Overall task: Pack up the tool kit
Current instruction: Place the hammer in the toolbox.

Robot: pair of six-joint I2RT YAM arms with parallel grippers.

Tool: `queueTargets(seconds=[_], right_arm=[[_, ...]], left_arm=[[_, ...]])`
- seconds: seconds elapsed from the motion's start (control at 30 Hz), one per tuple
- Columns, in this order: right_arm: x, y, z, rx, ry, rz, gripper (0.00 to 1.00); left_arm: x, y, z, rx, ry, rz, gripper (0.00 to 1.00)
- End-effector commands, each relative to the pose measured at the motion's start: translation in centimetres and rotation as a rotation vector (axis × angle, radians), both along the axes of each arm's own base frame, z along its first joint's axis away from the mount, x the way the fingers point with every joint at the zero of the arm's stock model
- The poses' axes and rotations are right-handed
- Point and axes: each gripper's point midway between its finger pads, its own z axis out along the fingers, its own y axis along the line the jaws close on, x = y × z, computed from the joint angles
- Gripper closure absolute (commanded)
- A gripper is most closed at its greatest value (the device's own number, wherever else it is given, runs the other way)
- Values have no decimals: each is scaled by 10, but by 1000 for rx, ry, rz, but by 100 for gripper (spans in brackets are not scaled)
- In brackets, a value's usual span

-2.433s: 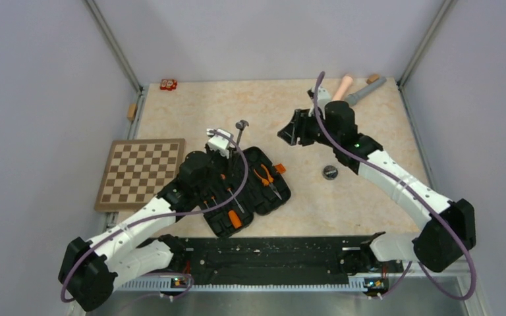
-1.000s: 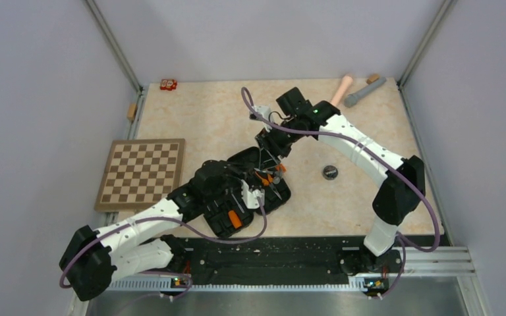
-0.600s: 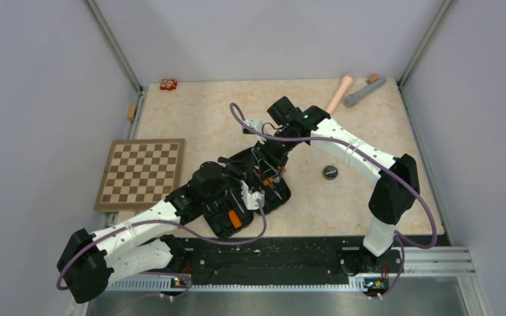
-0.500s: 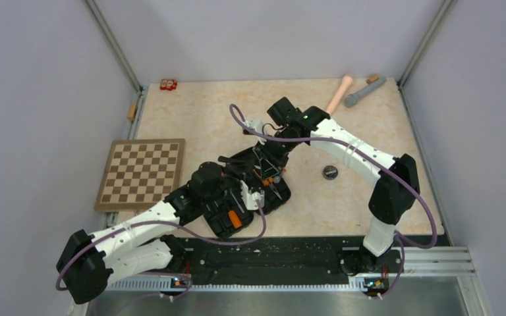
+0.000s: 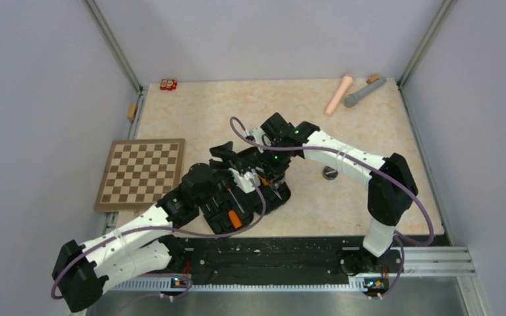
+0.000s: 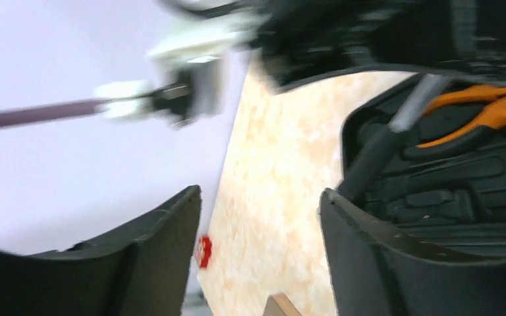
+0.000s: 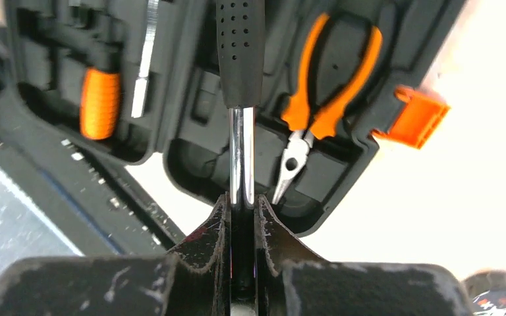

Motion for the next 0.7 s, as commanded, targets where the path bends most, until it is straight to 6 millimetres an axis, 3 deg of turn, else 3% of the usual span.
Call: queueTargets(seconds=[0.0, 0.2, 0.3, 0.67], right_arm=[[28, 11, -9, -2, -149, -257, 100], [38, 16, -24, 3, -257, -406, 100], [36, 21, -24, 46, -269, -481, 100], [2, 30, -40, 30, -250, -497, 100]], left_arm=[[20, 47, 49, -296, -8, 298, 20], [45, 109, 73, -697, 13, 546, 15], [52, 129, 77, -763, -5, 644, 14], [49, 139, 75, -750, -42, 679, 18]])
